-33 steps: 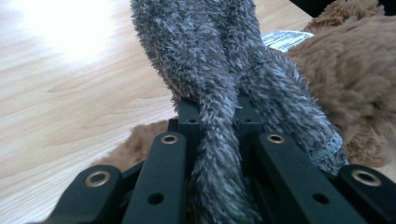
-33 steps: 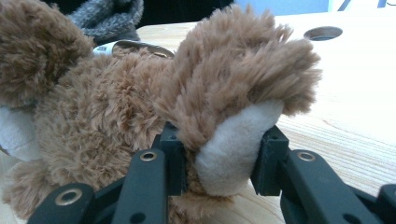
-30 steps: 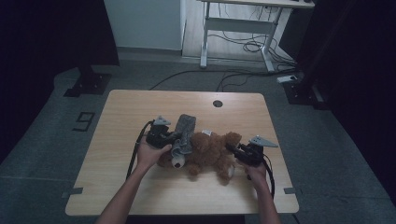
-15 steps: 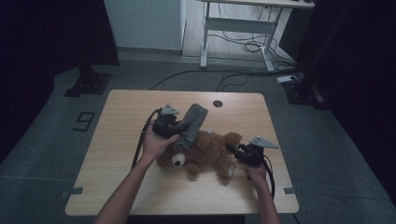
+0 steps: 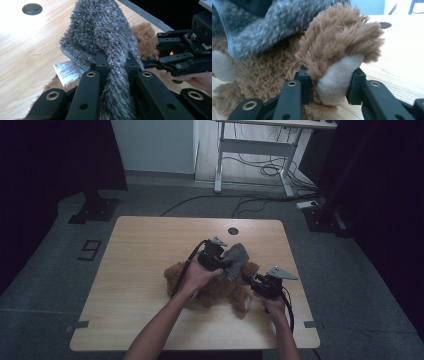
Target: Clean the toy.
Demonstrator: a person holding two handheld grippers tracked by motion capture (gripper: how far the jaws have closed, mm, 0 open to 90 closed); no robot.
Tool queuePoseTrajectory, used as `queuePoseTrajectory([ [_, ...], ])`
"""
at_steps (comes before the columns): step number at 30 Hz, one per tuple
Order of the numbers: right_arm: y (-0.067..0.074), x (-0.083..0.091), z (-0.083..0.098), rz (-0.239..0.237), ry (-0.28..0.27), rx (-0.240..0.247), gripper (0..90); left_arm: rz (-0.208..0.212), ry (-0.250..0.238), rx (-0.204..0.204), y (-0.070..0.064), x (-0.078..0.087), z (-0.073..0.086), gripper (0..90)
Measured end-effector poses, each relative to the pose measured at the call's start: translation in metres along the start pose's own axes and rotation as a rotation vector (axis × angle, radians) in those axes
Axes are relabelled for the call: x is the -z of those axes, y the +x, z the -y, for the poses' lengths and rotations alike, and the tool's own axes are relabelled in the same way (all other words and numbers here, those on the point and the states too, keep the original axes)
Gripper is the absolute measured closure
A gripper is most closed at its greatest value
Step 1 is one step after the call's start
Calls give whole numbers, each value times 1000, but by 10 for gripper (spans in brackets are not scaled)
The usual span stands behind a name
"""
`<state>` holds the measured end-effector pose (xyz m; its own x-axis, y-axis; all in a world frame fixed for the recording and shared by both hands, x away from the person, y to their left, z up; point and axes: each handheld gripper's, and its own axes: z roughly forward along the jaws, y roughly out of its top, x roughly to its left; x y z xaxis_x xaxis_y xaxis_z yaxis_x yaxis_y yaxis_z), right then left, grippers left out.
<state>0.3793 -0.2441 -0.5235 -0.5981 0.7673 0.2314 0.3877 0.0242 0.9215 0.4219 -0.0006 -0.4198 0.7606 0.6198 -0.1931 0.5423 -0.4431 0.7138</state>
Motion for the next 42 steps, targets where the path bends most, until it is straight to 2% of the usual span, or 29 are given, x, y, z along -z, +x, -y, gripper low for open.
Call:
queuePoseTrajectory([
  [4, 0, -2, 0, 8, 6, -5, 647, 16, 9, -23, -12, -3, 3, 786],
  [7, 1, -3, 0, 9, 6, -8, 649, 55, 3, -20, -21, -8, 2, 786],
  [8, 1, -3, 0, 9, 4, -5, 649, 53, 6, -31, -24, -10, 2, 786],
  [11, 1, -2, 1, 9, 5, -3, 648, -13, 39, -65, -30, -18, 1, 786],
  [12, 1, -2, 1, 7, 6, -5, 649, -38, 51, -67, -29, -20, 1, 787],
  [14, 1, -2, 1, 1, 1, -1, 649, -39, 63, -46, -24, -20, 3, 789],
  [17, 1, 0, 1, -9, 3, 7, 648, -42, 70, -36, -18, -17, 6, 793],
  [24, -2, 0, 3, -21, -3, 0, 647, -12, 44, 9, -3, -1, 18, 792],
  [30, -3, 1, 4, -24, 2, -4, 646, -8, 18, 30, 8, 15, 32, 793],
  [37, -3, -1, 4, -27, -3, -11, 646, -58, -8, 58, 25, 38, 50, 791],
  [39, -3, -1, 4, -30, -5, -12, 646, -57, -18, 74, 32, 44, 53, 791],
  [40, -2, -1, 4, -30, -7, -8, 647, -53, -19, 81, 33, 45, 54, 791],
  [42, -2, -1, 5, -29, -9, -5, 647, -54, -29, 67, 29, 48, 52, 789],
])
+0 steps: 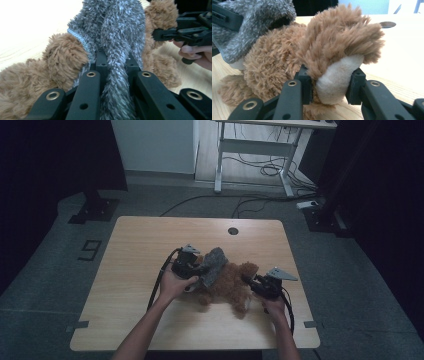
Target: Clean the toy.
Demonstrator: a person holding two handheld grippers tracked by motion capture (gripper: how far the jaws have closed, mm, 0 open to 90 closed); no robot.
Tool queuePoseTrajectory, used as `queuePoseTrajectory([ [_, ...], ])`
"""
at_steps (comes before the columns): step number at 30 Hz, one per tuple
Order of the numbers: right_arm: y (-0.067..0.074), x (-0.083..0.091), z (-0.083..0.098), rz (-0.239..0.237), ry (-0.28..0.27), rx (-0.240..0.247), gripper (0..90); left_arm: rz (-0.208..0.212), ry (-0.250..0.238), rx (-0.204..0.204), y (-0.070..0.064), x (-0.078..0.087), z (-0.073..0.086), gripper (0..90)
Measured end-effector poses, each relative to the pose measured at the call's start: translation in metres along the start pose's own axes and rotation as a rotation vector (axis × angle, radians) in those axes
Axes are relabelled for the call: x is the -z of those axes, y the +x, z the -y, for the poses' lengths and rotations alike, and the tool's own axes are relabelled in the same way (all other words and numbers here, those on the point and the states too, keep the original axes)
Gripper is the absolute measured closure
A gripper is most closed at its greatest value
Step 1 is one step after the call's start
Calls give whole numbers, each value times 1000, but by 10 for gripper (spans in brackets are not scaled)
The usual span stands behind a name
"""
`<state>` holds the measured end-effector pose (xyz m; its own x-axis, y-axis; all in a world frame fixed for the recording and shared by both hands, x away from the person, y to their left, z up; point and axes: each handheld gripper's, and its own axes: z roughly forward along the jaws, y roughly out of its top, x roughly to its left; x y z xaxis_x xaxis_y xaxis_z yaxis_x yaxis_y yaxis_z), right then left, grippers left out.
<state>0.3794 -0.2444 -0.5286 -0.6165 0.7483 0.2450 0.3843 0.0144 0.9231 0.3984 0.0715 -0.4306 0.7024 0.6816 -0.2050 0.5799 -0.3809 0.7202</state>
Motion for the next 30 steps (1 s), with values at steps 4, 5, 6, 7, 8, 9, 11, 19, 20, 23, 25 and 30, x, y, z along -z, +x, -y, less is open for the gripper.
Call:
queuePoseTrajectory([
  [4, 0, 0, 1, 0, 0, 4, 650, 27, -23, -30, -15, 0, -13, 784],
  [5, 0, 0, 1, -2, -2, 7, 650, 31, -29, -35, -18, -1, -18, 784],
  [6, 0, 0, 1, -3, -4, 13, 651, 33, -29, -40, -21, -3, -22, 783],
  [7, 0, 0, 1, -4, -3, 16, 651, 35, -33, -42, -24, -6, -28, 783],
  [8, 0, 0, 1, -5, -5, 19, 651, 41, -32, -45, -28, -11, -37, 783],
  [9, 0, 0, 1, -5, -8, 19, 652, 45, -28, -46, -31, -16, -43, 783],
  [11, 1, 0, 2, -4, -11, 25, 652, 44, -5, -53, -36, -27, -51, 782],
  [19, 1, 1, 2, 8, 3, 61, 653, 19, 94, -65, -42, -72, -46, 780],
  [20, 0, 1, 2, 4, 2, 59, 652, 22, 91, -70, -42, -70, -44, 781],
  [23, 0, 2, 2, -6, 1, 57, 652, 27, 74, -71, -39, -63, -40, 782],
  [25, 0, 2, 2, -8, 0, 55, 651, 30, 61, -63, -35, -57, -36, 783],
  [30, -1, 2, 3, -8, 2, 48, 651, 31, 46, -43, -25, -44, -27, 784],
])
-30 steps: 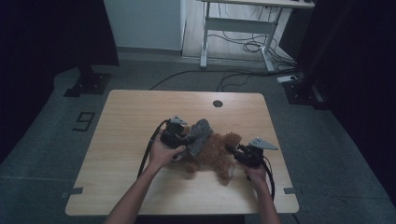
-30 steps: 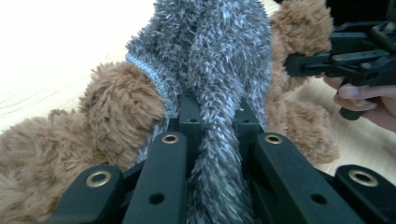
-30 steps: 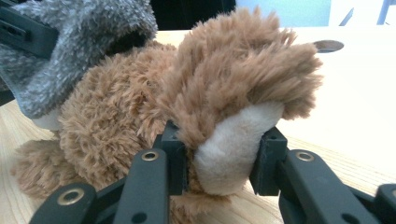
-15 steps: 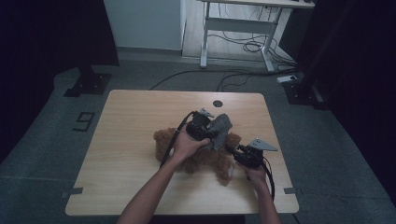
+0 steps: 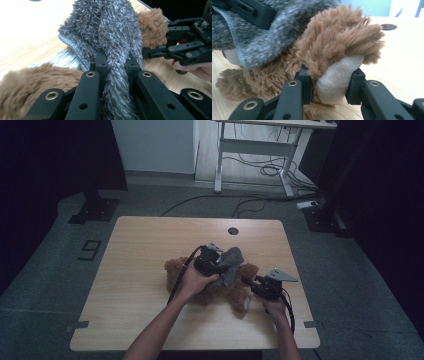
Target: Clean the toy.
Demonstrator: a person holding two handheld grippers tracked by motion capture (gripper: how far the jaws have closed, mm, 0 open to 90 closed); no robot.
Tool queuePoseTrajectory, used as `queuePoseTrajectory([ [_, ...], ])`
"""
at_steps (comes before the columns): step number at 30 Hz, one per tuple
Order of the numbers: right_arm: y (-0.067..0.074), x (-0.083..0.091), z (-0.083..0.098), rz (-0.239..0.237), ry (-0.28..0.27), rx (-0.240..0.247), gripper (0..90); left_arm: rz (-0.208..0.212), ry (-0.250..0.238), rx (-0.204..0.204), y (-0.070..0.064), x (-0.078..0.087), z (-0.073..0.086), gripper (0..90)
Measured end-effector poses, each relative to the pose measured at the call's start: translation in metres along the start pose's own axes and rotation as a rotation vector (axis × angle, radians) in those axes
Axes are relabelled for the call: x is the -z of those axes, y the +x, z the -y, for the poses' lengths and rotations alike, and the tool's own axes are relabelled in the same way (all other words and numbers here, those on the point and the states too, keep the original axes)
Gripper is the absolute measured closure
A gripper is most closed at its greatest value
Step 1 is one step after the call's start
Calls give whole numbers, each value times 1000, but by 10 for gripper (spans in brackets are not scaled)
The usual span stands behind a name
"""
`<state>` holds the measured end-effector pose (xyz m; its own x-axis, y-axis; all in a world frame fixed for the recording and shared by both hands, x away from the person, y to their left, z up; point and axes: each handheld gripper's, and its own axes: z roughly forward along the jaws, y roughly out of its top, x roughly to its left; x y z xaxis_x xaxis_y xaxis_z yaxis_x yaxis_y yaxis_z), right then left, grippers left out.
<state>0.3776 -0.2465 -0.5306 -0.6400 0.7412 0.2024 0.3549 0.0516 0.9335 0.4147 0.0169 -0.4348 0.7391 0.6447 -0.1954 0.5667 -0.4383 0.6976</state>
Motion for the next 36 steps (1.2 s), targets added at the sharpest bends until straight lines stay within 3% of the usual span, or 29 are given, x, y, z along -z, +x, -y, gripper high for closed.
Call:
queuePoseTrajectory([
  [3, -1, 0, 0, -2, 0, -9, 650, -2, -2, 16, 8, 10, 7, 784],
  [7, -1, -1, 1, -1, 0, -10, 650, -34, -7, 42, 20, 23, 16, 783],
  [9, 0, -1, 1, -3, -1, -10, 650, -25, -17, 54, 24, 28, 20, 783],
  [13, 0, -1, 1, -4, -3, -11, 651, -38, -33, 23, 14, 31, 15, 783],
  [18, 0, -1, 1, -7, -2, -14, 651, -2, -95, -8, -3, 33, -5, 783],
  [20, 0, -1, 1, -6, -5, -13, 651, 14, -109, -21, -12, 29, -14, 783],
  [24, 0, 0, 1, -7, -4, -16, 651, 27, -86, -34, -23, 12, -23, 783],
  [30, 0, 1, 0, -6, -3, -9, 651, 11, 14, -30, -23, -23, -18, 781],
  [32, 0, 0, 1, -1, 1, -5, 650, 26, -4, -6, -19, -24, -13, 782],
  [36, -1, 0, 1, -4, 0, -6, 650, 16, -19, -7, -13, -14, -9, 782],
])
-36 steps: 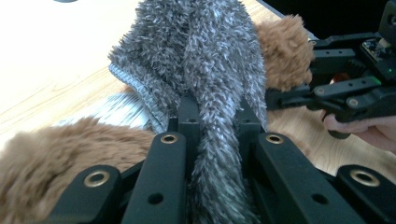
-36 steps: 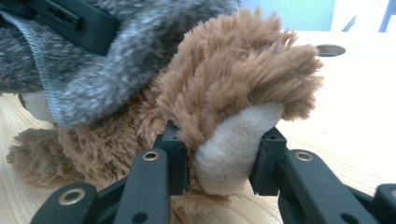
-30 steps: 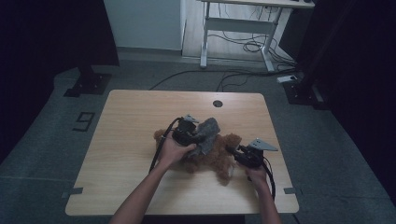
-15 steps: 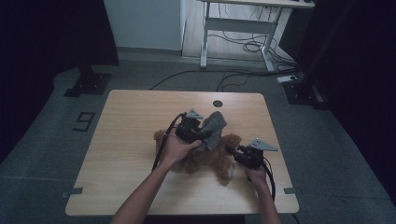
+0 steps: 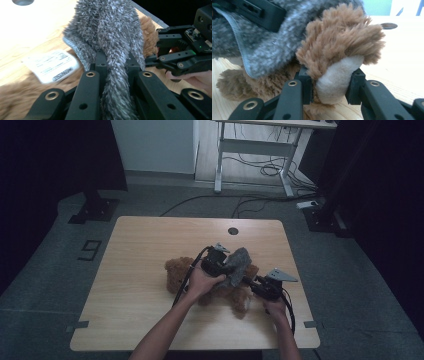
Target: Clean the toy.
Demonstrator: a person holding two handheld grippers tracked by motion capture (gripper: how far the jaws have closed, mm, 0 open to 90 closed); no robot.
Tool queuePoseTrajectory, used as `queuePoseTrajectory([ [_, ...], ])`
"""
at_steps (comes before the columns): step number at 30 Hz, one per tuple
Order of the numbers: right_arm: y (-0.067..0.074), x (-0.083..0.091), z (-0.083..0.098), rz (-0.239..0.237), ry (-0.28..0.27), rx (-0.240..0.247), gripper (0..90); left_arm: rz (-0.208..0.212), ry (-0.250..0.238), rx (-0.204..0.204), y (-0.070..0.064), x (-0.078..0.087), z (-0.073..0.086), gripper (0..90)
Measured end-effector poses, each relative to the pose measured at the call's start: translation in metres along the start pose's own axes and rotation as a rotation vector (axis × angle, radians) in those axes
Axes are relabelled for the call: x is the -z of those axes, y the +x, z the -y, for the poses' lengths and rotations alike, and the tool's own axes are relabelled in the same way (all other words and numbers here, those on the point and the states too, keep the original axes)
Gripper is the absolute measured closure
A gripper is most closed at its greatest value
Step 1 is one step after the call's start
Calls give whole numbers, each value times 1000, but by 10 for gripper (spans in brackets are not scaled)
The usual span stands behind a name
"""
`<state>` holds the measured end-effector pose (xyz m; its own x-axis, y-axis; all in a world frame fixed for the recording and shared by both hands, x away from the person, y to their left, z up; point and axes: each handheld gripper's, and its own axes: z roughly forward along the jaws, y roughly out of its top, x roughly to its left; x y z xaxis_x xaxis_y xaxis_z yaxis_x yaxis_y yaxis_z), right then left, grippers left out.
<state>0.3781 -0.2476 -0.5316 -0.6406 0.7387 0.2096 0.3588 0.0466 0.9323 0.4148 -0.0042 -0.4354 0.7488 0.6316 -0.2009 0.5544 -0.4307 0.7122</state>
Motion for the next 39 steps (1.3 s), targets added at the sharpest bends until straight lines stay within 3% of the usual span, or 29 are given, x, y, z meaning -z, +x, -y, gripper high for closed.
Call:
queuePoseTrajectory([
  [9, -1, 1, 0, 3, 2, 0, 649, -65, -51, 58, 35, 48, 21, 780],
  [17, -1, 1, 0, 1, -2, -7, 647, -89, -125, 110, 59, 88, 35, 780],
  [23, -1, 1, 0, -1, 0, -9, 646, -98, -152, 146, 74, 98, 37, 776],
  [31, -1, 2, 0, -7, 2, -4, 643, -86, -120, 175, 89, 96, 48, 769],
  [39, -1, 2, 0, -5, 2, -7, 643, -196, -128, 196, 108, 121, 66, 772],
])
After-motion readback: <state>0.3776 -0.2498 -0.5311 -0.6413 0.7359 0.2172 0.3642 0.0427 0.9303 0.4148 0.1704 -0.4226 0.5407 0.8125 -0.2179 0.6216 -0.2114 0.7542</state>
